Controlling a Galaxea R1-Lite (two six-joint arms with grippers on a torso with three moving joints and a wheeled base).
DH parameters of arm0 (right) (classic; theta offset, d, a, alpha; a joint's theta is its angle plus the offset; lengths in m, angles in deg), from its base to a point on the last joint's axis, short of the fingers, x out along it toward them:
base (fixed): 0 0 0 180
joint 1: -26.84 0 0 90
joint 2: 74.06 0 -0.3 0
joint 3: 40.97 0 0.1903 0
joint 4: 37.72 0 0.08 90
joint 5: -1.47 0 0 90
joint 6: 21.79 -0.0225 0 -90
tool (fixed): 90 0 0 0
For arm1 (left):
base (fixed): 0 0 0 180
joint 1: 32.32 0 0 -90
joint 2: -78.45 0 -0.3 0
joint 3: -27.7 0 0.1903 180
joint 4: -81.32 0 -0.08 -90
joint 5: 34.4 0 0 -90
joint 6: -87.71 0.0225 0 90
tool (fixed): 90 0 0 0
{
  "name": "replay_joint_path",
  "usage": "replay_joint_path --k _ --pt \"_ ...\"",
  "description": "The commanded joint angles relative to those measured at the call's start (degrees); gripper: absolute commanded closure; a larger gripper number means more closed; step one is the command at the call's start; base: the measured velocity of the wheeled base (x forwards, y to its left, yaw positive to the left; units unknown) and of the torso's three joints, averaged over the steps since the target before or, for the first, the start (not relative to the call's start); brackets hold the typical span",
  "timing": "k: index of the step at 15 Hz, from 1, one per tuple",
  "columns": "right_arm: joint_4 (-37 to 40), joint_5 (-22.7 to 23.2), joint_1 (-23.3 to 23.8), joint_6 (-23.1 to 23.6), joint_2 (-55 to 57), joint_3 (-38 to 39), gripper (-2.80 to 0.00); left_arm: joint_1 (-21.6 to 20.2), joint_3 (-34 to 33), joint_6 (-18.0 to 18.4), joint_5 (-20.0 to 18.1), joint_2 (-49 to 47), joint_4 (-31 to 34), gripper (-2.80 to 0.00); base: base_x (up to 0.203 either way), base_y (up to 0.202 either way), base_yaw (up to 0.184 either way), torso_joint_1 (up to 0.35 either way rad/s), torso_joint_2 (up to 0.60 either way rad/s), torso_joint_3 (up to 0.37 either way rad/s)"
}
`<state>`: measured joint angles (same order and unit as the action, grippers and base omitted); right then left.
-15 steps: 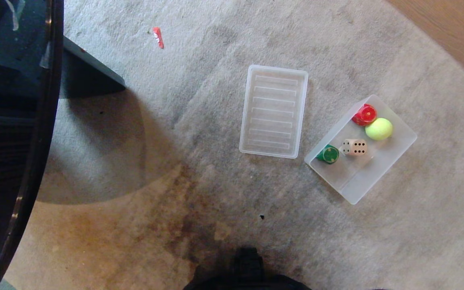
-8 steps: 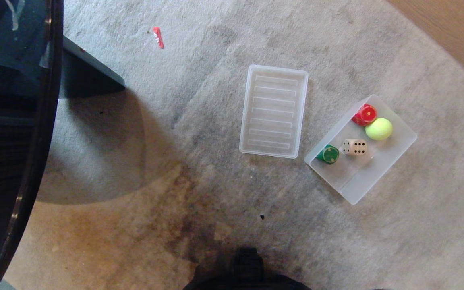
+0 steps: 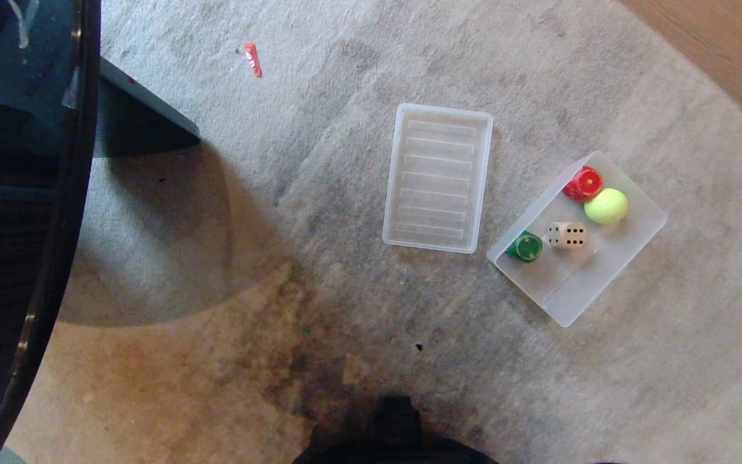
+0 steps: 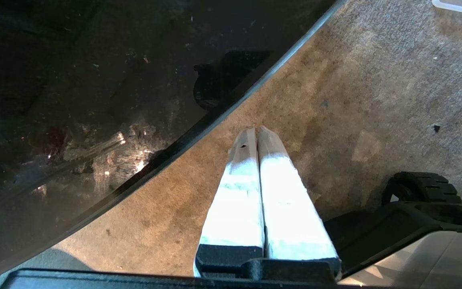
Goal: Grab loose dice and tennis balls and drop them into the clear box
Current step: Put the ball in the box
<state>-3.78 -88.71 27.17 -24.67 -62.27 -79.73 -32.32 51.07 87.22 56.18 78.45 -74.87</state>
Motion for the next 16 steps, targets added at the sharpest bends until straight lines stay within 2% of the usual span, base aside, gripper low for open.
replay_joint_path --k 1,4,7,9,13,14,16 --pt "-5.12 -0.22 0.04 -1.17 18.98 -1.25 0.0 0.0 -0.09 0.05 0.04 0.0 0.0 0.0 0.0 0.0 0.0 0.0 0.0 0.0" --pt "-21.88 -1.36 0.07 -2.79 44.87 -2.41 0.0 0.0 -0.09 -0.04 0.04 0.0 0.0 0.0 0.0 0.0 0.0 0.0 0.0 0.0" --pt "-36.41 -2.17 0.16 -4.4 62.69 -5.98 0.0 0.0 -0.09 0.05 0.04 0.0 0.0 0.0 0.0 0.0 0.0 0.0 0.0 0.0" --pt "-43.19 -2.46 0.22 -6.65 73.2 -11.38 0.0 0.0 -0.09 0.05 0.04 0.0 0.0 0.0 0.0 0.0 0.0 0.0 0.0 0.0" --pt "-55.54 -2.0 0.22 -11.05 85.3 -19.62 0.0 0.0 -0.02 -0.04 0.04 0.0 0.0 0.0 0.0 0.0 0.0 0.0 0.0 0.0" --pt "-59.43 -1.11 0.17 -11.38 87.48 -21.35 0.0 0.0 -0.09 0.05 0.04 0.0 0.0 0.0 0.0 0.0 0.0 0.0 0.0 0.0" --pt "-62.26 3.66 -0.11 -11.61 89.51 -22.99 0.0 0.0 -0.09 0.05 0.04 0.0 0.0 0.0 0.0 0.0 0.0 0.0 0.0 0.0"
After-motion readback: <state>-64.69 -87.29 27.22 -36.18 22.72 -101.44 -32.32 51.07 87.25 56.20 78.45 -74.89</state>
